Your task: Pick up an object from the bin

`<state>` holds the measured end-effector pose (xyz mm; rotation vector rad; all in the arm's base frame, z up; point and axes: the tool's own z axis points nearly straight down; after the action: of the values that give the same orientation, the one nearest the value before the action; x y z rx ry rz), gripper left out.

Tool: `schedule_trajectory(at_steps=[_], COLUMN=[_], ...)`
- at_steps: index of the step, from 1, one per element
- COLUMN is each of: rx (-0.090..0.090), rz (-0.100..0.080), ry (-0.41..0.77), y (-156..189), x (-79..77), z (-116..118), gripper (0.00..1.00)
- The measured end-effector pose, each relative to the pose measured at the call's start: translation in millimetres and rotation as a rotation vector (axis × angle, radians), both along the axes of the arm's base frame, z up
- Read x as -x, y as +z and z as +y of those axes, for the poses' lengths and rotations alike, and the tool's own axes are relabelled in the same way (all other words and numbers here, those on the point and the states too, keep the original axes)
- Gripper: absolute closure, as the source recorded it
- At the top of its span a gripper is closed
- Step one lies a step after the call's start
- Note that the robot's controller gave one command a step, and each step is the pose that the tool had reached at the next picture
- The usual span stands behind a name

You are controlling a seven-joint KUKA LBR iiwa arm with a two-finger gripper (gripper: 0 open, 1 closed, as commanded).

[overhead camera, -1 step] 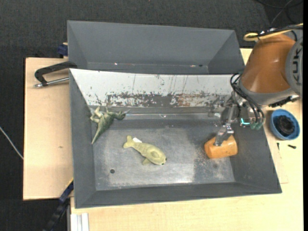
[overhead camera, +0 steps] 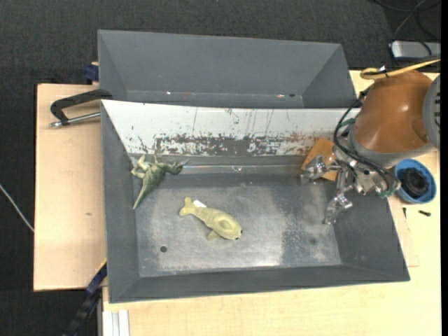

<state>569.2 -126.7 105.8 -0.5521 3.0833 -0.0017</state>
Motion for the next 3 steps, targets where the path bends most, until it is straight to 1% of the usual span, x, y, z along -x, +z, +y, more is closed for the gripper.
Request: schedule_trajectory(at_steps=[1,2,3], rx=[-0.002,-0.005,-0.002], rz=[-0.006,0.014,0.007], ry=[0.116,0.056,0.213], y=[77,18,-35], x=[-9.3,9.3,72.9], z=[91,156,222], gripper=[0.00,0.00,0.00])
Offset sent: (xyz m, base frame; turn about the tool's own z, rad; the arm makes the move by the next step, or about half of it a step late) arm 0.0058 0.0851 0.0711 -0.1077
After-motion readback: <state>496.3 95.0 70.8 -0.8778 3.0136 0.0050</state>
